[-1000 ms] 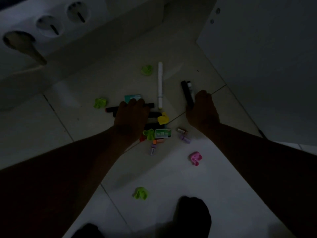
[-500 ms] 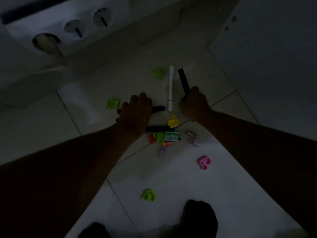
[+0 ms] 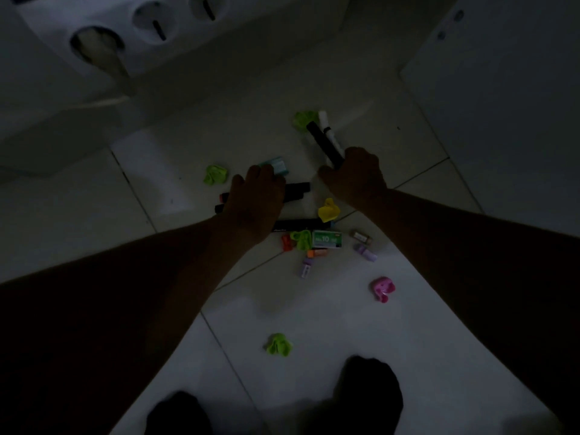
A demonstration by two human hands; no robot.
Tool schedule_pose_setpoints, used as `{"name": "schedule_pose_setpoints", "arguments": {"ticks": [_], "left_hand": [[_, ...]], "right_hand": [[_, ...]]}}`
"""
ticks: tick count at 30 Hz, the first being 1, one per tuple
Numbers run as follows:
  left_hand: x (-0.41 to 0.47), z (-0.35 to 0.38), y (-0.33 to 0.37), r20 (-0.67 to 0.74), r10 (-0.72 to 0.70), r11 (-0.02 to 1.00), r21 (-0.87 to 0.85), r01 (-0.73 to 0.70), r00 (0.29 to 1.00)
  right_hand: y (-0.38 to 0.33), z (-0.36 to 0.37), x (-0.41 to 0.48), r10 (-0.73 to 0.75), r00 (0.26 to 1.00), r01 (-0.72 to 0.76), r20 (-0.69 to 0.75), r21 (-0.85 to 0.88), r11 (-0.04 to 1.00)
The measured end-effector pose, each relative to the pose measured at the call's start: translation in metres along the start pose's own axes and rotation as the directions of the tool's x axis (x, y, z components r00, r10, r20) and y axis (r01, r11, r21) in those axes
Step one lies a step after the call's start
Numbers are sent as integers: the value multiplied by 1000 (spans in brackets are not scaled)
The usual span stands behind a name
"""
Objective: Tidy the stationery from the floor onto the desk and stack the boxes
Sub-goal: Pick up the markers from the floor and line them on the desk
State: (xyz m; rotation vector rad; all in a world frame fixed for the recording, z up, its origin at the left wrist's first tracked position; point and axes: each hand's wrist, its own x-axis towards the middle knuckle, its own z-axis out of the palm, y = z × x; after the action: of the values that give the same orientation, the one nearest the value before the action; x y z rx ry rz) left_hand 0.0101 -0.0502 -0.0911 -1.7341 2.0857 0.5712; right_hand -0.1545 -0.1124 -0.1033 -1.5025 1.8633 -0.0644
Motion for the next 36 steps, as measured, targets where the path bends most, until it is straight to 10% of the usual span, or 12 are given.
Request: {"name": "schedule_pose_setpoints", "arguments": {"ticks": [6, 12, 24, 28, 36], "left_hand": [[5, -7, -12, 46, -23, 1000, -2, 23, 999], [4, -18, -24, -141, -195, 854, -511, 98, 971], [-56, -13, -63, -70, -397, 629, -747, 216, 915], [-78, -14, -62, -10, -417, 553, -796, 244, 909], [-125, -59, -42, 123, -435, 395, -865, 311, 892]], "right_hand": [[10, -13, -35, -175, 983, 178, -50, 87, 980], [24, -15, -64, -335, 936, 315, 105, 173, 933], [2, 10, -71, -314, 822, 506, 476, -356, 785], [3, 11, -80, -238, 872, 394, 429, -325, 860], [-33, -38, -113, 4, 936, -127, 353, 325, 937]]}}
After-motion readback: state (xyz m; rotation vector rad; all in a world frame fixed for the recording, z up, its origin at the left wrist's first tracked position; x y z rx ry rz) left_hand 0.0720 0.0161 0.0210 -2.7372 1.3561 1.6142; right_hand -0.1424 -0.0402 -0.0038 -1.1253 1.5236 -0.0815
